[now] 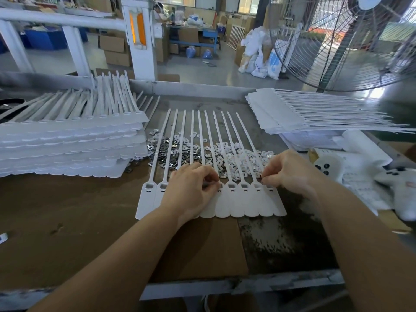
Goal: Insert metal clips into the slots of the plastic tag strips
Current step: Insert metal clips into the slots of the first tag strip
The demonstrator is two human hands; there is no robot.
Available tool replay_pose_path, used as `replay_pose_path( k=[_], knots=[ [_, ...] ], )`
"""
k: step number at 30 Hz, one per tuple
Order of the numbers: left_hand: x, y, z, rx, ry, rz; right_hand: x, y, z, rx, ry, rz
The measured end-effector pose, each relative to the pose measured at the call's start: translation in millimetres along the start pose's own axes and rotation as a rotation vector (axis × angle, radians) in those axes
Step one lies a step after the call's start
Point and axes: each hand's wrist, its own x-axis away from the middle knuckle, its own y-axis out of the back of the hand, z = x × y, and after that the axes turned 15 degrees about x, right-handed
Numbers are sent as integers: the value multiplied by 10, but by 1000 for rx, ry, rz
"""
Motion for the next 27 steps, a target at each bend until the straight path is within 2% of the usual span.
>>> replay_pose_path(
  k=[17,27],
  knots=[
    [-15,-9,14,-8,-3,6,-74,103,-15,129,-105,227],
    [-12,-2,0,-12,1,4,-91,77,-18,-71,-203,91]
  ],
)
